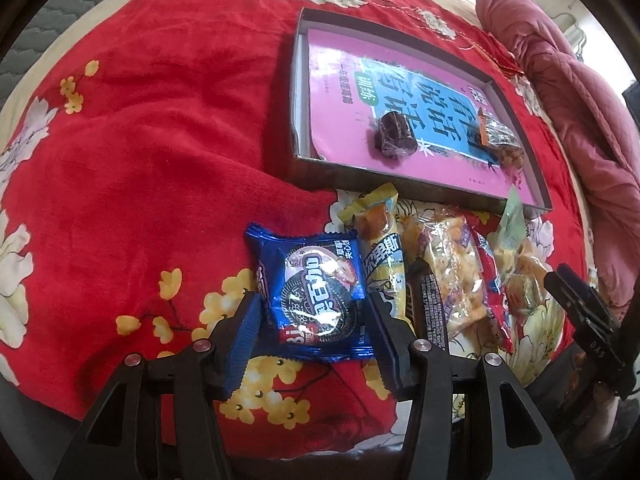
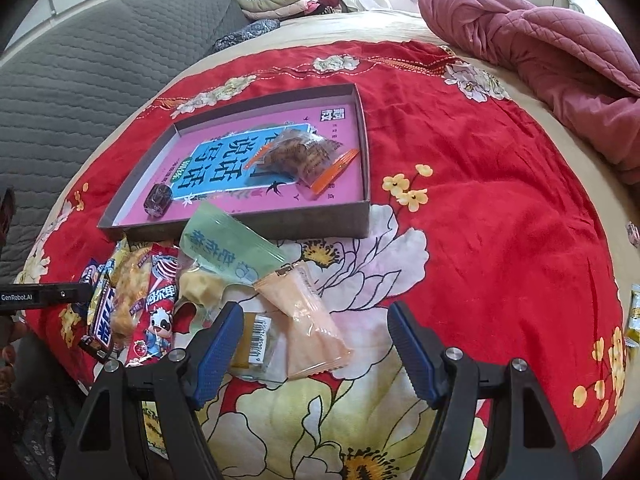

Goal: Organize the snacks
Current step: 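Grasp the blue cookie packet with the left tool while the right tool grasps the pale orange bag, then lift the blue packet with the left tool while the right tool lifts the orange bag toward the tray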

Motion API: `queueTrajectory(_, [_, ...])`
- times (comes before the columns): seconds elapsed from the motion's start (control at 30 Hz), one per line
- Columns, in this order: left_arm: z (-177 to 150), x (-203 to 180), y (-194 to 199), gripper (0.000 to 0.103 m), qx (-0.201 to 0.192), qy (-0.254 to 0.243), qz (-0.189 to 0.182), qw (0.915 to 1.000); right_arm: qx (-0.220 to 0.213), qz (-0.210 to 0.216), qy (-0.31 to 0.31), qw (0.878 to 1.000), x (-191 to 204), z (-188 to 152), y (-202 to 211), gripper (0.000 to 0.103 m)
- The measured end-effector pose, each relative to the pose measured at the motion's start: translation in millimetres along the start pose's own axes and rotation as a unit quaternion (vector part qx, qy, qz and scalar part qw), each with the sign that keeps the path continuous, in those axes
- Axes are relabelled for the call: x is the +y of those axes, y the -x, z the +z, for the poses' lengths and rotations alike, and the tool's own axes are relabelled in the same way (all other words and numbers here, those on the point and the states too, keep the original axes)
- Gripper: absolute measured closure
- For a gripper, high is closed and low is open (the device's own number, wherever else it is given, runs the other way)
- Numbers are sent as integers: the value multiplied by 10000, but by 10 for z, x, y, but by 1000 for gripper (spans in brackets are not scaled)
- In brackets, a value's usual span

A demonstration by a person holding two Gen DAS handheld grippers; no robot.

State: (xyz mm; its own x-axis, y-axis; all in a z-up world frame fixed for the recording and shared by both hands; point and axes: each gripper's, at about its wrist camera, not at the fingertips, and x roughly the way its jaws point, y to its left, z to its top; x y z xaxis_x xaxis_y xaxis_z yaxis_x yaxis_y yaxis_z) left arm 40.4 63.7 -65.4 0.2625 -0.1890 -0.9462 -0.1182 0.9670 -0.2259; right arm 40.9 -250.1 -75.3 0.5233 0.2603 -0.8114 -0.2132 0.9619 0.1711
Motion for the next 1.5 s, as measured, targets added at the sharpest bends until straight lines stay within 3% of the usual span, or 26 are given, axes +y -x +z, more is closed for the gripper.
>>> queueTrajectory(0.73, [48, 5, -177, 41, -3, 54, -25, 10000, 129, -35, 121, 9998, -11, -20, -124, 30])
queueTrajectory(1.03, [49, 37, -156, 40, -45, 64, -85, 9999, 163, -19, 104, 9998, -99, -5, -179, 48])
queueTrajectory(1.2, [34, 33, -171, 39, -83, 72, -27, 9999, 202, -177, 402, 9988, -37, -23, -246, 53])
queueTrajectory(1.5, [46, -158, -292, 42, -167, -236, 564, 9980, 185, -307, 718, 9968, 56, 9, -373, 57])
